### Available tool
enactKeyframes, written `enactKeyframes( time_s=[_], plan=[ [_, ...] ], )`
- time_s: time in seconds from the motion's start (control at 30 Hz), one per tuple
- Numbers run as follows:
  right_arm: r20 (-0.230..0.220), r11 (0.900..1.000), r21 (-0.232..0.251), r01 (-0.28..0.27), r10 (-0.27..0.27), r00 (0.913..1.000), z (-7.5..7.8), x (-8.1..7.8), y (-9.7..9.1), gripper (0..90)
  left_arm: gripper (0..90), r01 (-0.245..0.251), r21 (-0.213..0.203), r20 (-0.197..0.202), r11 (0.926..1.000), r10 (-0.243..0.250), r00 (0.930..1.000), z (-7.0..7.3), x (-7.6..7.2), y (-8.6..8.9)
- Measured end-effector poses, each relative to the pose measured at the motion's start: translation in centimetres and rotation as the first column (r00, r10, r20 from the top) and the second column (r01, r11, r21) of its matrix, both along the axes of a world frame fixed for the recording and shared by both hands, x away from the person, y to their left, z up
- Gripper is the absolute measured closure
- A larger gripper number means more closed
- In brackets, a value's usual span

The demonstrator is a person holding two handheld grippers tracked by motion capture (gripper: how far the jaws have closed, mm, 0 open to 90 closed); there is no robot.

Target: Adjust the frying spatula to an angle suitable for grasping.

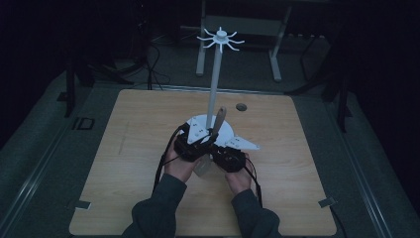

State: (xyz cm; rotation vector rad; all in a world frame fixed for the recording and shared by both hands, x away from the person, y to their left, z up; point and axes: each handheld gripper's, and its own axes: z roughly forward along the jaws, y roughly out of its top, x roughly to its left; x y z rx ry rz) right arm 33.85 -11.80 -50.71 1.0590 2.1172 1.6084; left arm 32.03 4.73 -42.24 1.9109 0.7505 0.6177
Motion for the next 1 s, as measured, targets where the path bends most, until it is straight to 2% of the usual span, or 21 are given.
enactKeyframes(
  time_s=[0.17,0.33,0.47,0.63,0.67,0.8,1.0],
  plan=[
    [-0.015,0.9995,0.028,-0.011,0.012,0.9998,0.1,0.0,-0.2,80.9,72.7,-0.013,-0.027,0.008,0.9996,0.013,0.9999,-0.1,0.1,-0.3],
    [-0.009,0.9994,0.012,-0.031,0.032,0.9995,0.2,-0.2,-0.3,81.0,71.1,-0.025,-0.051,0.018,0.9984,0.026,0.9995,-0.1,0.2,-0.5],
    [-0.009,0.9982,0.027,-0.054,0.054,0.9985,0.3,-0.2,-0.5,80.8,72.7,-0.045,-0.063,0.031,0.9970,0.047,0.9984,0.2,0.0,-0.6],
    [0.003,0.9992,0.013,-0.039,0.039,0.9992,0.6,-0.3,-0.9,80.0,73.0,-0.050,-0.064,0.035,0.9967,0.052,0.9980,0.3,0.0,-0.9],
    [0.003,0.9993,0.009,-0.036,0.036,0.9993,0.7,-0.4,-1.1,72.7,73.1,-0.050,-0.062,0.041,0.9968,0.053,0.9978,0.3,0.0,-1.2],
    [0.003,0.9993,-0.005,-0.038,0.038,0.9993,0.8,-0.5,-1.7,67.6,73.2,-0.055,-0.060,0.050,0.9967,0.058,0.9971,0.4,-0.1,-1.5],
    [-0.008,0.9987,-0.015,-0.048,0.048,0.9988,0.8,-0.7,-2.5,61.2,73.3,-0.063,-0.081,0.062,0.9947,0.068,0.9958,0.7,-0.3,-1.6]
  ],
)
